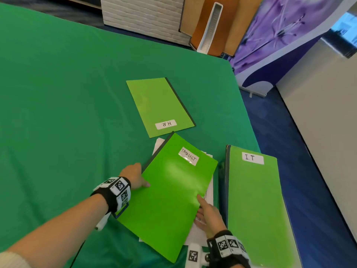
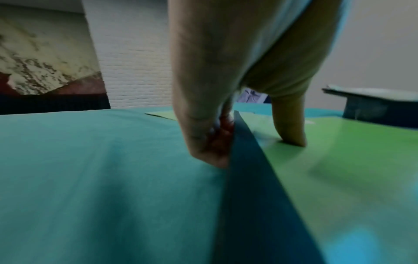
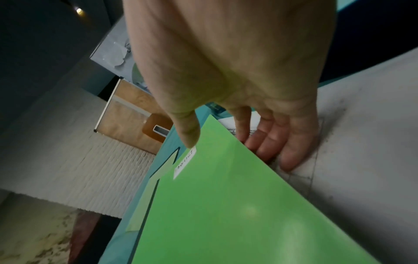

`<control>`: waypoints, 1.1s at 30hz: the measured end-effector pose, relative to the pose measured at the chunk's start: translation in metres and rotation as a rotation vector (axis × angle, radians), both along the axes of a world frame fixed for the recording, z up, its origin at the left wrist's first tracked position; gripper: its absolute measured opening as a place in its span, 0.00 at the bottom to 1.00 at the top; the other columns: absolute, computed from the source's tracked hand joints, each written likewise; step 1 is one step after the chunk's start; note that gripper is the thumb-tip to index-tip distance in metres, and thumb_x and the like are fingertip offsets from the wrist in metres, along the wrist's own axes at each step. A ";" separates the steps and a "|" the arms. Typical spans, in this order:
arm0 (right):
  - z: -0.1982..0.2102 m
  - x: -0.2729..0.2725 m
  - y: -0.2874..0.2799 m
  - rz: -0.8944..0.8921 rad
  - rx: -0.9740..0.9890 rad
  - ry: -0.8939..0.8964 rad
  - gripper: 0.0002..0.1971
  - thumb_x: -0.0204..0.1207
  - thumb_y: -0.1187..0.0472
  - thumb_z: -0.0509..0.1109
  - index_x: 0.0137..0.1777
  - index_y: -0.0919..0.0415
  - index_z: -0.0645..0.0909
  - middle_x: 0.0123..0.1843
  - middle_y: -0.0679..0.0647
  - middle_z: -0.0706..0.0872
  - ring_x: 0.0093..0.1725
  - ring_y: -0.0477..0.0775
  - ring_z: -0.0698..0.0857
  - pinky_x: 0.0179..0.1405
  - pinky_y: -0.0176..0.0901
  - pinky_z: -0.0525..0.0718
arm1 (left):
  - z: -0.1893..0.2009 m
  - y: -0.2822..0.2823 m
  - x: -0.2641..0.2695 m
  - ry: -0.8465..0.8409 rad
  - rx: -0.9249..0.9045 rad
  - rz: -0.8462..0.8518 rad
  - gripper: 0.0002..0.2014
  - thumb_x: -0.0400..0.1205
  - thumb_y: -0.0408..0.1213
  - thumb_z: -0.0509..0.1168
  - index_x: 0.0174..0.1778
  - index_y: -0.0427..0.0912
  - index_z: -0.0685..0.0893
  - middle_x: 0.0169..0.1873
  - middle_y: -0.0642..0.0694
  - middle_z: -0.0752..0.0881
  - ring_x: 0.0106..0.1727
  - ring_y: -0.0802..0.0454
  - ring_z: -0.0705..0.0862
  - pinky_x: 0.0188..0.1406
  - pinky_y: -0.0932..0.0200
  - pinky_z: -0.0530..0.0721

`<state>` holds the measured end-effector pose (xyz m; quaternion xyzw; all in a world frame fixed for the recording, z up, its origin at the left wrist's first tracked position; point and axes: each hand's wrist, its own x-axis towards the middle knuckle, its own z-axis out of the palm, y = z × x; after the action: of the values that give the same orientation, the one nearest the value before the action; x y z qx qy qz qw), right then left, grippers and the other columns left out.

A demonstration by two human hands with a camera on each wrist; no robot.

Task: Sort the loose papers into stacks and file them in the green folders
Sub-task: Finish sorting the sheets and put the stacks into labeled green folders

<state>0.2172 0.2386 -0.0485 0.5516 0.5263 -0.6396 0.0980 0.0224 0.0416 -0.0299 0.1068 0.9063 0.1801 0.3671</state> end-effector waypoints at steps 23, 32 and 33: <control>0.104 0.033 0.057 -0.158 0.772 0.404 0.31 0.82 0.61 0.67 0.83 0.60 0.60 0.83 0.58 0.65 0.81 0.55 0.65 0.76 0.48 0.65 | 0.059 0.063 0.061 0.111 0.843 0.171 0.12 0.80 0.38 0.72 0.58 0.42 0.84 0.52 0.48 0.89 0.54 0.50 0.86 0.58 0.48 0.85; 0.087 0.113 0.178 -0.174 0.936 0.300 0.22 0.82 0.60 0.68 0.74 0.48 0.72 0.71 0.55 0.81 0.72 0.56 0.77 0.72 0.63 0.75 | 0.056 0.171 0.121 0.139 0.575 -0.150 0.17 0.84 0.42 0.67 0.64 0.36 0.82 0.53 0.41 0.86 0.53 0.44 0.84 0.54 0.55 0.82; 0.085 0.120 0.190 -0.147 0.938 0.276 0.22 0.81 0.59 0.68 0.74 0.48 0.72 0.70 0.55 0.81 0.72 0.57 0.78 0.72 0.64 0.75 | 0.051 0.182 0.128 0.132 0.519 -0.183 0.17 0.84 0.43 0.67 0.63 0.36 0.83 0.54 0.41 0.87 0.53 0.45 0.85 0.54 0.56 0.82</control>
<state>0.3374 0.4287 0.0360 0.4823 0.7252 -0.4060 -0.2769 0.1504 0.2237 0.0206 0.2901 0.8385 0.3647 0.2824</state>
